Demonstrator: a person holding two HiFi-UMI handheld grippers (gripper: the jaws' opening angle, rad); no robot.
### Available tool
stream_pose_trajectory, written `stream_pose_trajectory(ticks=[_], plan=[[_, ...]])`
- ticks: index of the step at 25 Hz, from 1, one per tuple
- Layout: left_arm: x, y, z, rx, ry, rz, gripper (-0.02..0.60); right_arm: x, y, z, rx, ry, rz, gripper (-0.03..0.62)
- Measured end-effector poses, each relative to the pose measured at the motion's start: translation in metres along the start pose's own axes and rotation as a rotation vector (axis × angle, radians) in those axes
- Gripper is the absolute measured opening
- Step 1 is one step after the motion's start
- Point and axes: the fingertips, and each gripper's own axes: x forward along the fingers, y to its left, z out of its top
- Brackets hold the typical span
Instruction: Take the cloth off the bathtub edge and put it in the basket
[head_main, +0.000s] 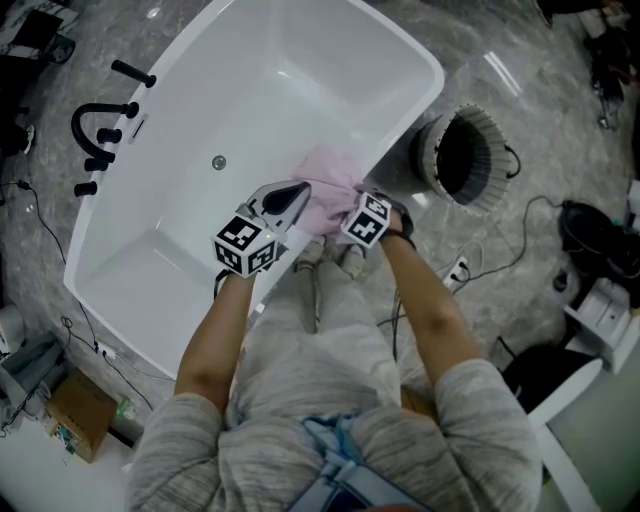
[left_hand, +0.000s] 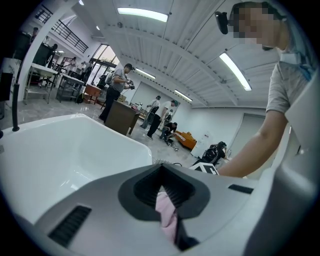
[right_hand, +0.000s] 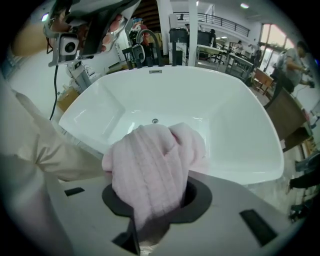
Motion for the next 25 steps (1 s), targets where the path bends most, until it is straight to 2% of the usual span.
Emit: stream_pose_trajectory(ticks=[14, 21, 25], plan=[[-0.015, -0.012, 0.018, 0.023, 0.007, 0.009, 0.002, -0.054, 0.015, 0.015, 0.183, -0.1, 0.03, 0.127], [-0.025, -0.027, 0.028, 0.037, 0.006, 0.008, 0.002, -0.088, 0.023, 0.025, 0.328, -0.205, 0.058, 0.127], [-0.033, -0.033, 0.036, 0.045, -0.005, 0.008, 0.002, -0.108, 0.01, 0.026, 0.392, -0.279, 0.005, 0.127]])
